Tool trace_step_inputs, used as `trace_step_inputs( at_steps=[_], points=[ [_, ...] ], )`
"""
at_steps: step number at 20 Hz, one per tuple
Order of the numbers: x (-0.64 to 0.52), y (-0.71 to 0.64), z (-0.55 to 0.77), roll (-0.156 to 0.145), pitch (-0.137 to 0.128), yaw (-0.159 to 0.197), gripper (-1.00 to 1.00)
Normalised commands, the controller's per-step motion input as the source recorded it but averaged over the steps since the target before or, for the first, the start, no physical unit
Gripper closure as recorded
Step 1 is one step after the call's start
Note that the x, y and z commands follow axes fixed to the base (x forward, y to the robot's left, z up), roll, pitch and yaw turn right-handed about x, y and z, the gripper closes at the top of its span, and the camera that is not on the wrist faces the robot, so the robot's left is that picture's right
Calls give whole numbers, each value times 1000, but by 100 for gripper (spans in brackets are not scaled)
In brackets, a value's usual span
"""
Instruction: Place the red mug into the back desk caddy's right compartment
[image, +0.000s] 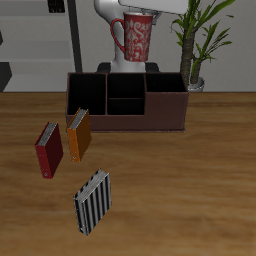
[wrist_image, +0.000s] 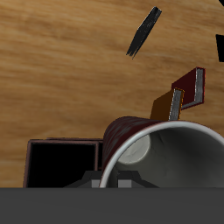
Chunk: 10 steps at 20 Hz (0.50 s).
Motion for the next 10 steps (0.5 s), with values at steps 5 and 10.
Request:
trace_step_inputs(
  at_steps=[5,10],
  points=[
    [-287,241,22,0,16,-36,100],
    [-242,265,31,21,-11,-14,100]
  ],
)
